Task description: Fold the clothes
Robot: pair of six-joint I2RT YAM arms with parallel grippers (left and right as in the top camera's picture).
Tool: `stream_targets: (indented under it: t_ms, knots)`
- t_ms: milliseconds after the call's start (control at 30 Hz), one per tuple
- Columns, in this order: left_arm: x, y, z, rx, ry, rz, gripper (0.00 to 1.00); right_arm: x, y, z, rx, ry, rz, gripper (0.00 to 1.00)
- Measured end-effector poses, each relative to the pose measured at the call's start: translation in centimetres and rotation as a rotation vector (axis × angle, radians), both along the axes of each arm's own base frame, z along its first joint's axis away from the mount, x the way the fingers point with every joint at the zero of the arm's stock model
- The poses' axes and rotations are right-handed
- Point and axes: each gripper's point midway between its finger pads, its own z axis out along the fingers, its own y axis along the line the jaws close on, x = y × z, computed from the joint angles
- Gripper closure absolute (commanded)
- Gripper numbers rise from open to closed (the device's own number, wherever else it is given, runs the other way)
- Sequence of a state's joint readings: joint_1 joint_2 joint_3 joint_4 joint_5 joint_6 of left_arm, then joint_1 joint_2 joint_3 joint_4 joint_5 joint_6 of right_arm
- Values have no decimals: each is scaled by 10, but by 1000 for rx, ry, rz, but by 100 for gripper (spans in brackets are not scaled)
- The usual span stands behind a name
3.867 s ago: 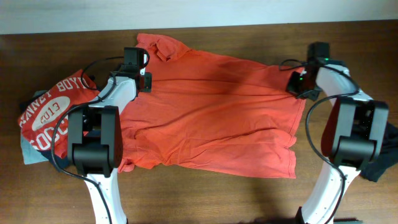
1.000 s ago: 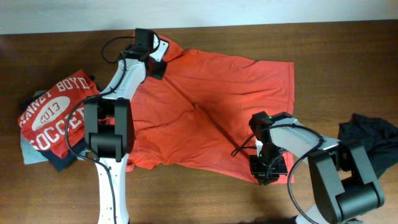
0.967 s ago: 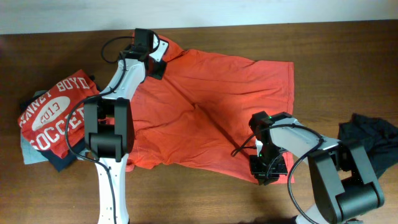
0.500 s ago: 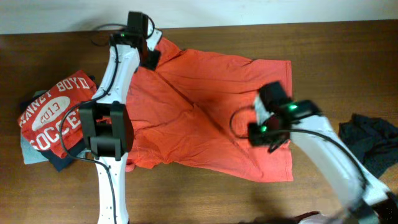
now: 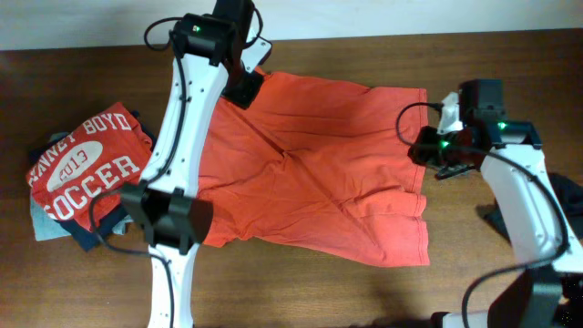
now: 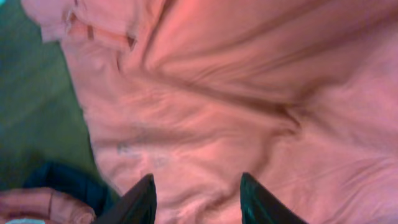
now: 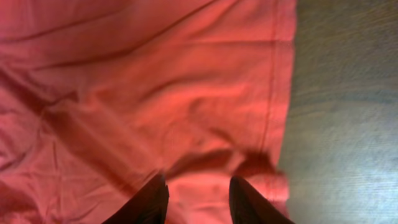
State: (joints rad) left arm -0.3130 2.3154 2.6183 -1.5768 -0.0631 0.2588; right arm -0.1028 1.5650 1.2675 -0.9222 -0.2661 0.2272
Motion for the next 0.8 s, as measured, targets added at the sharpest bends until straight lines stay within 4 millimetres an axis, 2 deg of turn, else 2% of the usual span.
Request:
stream_targets:
  t_ms: [100,200,267,367,433,500,600,633,700,733,800]
  knots:
    - [-30,7,35,1,-4,20,59,10,-12,-10,22,-2,-33,59]
    - [-49,20,75,-26,-75,72,60,20,-14,-16,32,-16,-35,56]
    - [-67,32,93,-29,-100,97,59,26,-13,-20,38,-25,-32,55]
    - [-104,52,106,-16,-94,139,54,35,-14,-26,42,-39,-29,54]
    - [-126,63,102,-11,-74,169,50,41,-14,-30,42,-47,-29,55]
    - [-133,64,90,-34,-81,184,47,46,-15,-36,42,-51,-29,55]
    - [-121,43,55,-114,-84,158,45,52,-16,-45,43,-50,-29,55]
    - [-115,33,38,-140,-79,138,45,54,-16,-49,46,-46,-32,55]
    - [-110,15,-7,-164,-29,97,50,56,-16,-57,50,-35,-36,66]
    - [-113,7,-40,-162,27,70,54,59,-17,-64,52,-29,-41,70]
    - [-122,0,-80,-145,98,31,55,61,-17,-73,65,-11,-67,73]
